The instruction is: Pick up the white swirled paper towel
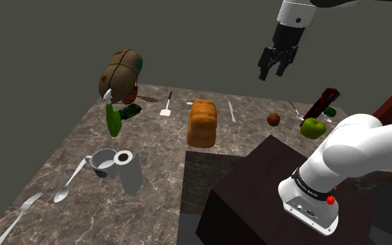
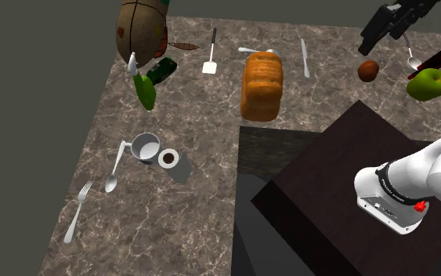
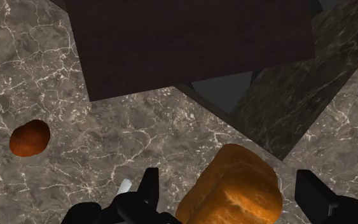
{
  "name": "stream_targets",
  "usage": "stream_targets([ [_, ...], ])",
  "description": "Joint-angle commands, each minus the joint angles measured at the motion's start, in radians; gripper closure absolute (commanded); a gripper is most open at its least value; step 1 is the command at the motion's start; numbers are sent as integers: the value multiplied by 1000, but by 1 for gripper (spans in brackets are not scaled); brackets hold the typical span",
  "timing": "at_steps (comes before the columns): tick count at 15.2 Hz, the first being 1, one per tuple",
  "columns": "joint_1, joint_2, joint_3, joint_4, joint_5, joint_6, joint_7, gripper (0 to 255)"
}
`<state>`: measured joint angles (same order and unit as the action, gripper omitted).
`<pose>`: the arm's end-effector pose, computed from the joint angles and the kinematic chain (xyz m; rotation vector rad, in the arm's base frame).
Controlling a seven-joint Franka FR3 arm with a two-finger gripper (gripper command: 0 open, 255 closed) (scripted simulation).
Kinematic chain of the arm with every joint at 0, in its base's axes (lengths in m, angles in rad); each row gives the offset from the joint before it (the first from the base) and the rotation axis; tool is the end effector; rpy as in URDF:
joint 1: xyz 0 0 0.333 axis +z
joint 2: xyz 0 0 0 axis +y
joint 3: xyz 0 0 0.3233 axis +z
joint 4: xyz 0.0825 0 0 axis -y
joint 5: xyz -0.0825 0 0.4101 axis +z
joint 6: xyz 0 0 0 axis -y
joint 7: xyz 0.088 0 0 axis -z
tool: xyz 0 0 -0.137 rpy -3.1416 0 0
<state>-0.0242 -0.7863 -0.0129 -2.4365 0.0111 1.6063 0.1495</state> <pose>0.3265 -0.0112 0.5288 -3.1101 0.2858 0.0704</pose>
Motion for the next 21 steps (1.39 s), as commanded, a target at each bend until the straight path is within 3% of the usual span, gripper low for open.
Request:
stream_targets([
  [1,0,0,0,0,0,0,0,0],
  [12,102,257,178,40,90,233,118,0],
  [21,155,528,317,169,80,387,226,0],
])
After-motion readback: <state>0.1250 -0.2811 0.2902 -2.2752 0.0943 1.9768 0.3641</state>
